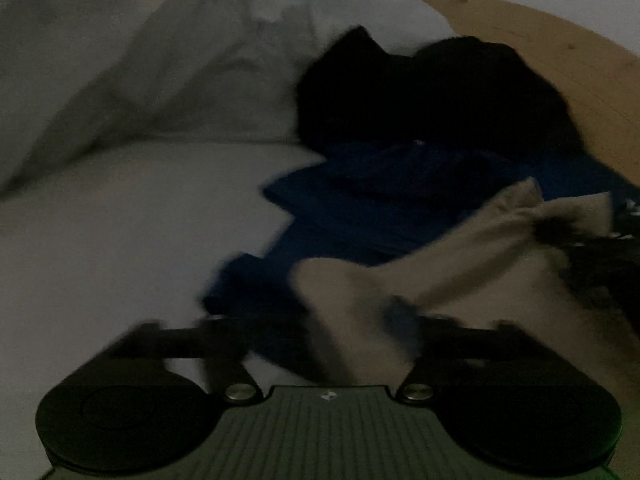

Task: Fold clothes
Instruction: 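Lower the beige shirt onto the dark clothes by the headboard with both tools, then open both tools and release the beige shirt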

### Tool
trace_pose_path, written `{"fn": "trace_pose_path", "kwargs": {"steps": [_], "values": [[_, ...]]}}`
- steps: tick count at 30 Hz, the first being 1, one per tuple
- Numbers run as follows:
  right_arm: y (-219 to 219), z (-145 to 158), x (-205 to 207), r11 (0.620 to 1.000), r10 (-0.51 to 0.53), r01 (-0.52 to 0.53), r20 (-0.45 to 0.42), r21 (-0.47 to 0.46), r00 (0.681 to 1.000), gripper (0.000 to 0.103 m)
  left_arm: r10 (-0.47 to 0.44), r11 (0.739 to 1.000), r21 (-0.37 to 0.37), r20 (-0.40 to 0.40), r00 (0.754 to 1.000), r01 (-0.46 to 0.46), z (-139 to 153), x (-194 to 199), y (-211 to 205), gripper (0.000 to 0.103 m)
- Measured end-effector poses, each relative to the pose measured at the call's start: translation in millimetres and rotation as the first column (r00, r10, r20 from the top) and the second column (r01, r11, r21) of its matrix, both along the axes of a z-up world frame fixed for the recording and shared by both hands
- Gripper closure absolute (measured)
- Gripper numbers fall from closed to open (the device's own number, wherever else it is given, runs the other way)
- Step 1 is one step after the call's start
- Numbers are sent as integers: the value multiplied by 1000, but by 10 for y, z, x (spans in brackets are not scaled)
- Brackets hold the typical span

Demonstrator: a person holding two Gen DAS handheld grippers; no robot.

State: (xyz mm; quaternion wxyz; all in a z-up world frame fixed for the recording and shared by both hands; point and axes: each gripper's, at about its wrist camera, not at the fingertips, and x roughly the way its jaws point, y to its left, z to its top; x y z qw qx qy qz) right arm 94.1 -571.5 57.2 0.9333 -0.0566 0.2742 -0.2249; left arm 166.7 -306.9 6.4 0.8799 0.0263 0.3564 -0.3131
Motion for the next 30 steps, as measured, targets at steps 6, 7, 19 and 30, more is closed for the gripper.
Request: {"fn": "trace_pose_path", "kwargs": {"steps": [6,7,19,30], "values": [[175,244,-198,964,-164,166,29,-205,986,19,26,997,66,59,998,-30,142,-118,154,19],[187,296,-244,957,-190,193,33,-215,981,17,21,997,75,71,997,-26,209,-176,205,19],[533,1301,-1249,971,-195,207,110,-118,975,2,8,999,39,191,982,-16,1365,-1029,882,17],[1528,2469,-2245,999,-29,38,229,-33,973,0,50,998,-61,337,940,-31,2657,-2253,1445,2]]}}
